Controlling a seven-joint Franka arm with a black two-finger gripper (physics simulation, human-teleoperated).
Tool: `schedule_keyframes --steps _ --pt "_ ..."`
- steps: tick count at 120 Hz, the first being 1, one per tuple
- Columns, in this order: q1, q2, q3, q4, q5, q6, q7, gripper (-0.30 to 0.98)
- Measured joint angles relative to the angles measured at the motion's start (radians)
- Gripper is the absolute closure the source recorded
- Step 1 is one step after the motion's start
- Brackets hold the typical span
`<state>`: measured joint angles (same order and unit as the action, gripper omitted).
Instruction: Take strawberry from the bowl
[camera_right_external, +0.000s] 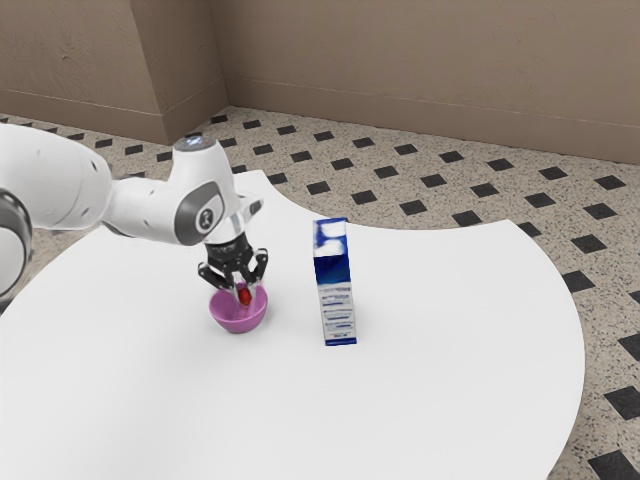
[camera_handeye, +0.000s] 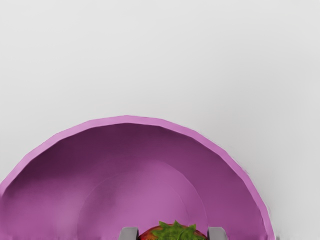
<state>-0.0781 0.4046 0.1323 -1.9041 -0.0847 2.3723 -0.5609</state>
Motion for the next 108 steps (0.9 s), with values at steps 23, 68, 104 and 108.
schedule_keyframes --steps 23,68,104,108 --pt "-0.040 -0.107 0.003 0.032 0.019 -0.004 -0.015 0.74" --pt "-0.233 0.002 0.007 0.377 0.025 -0.013 -0.034 0.74" --pt "-0.329 0.226 0.009 0.541 0.021 -0.010 -0.044 0.74" --pt "-0.332 0.247 0.009 0.552 0.021 -0.009 -0.045 0.73"
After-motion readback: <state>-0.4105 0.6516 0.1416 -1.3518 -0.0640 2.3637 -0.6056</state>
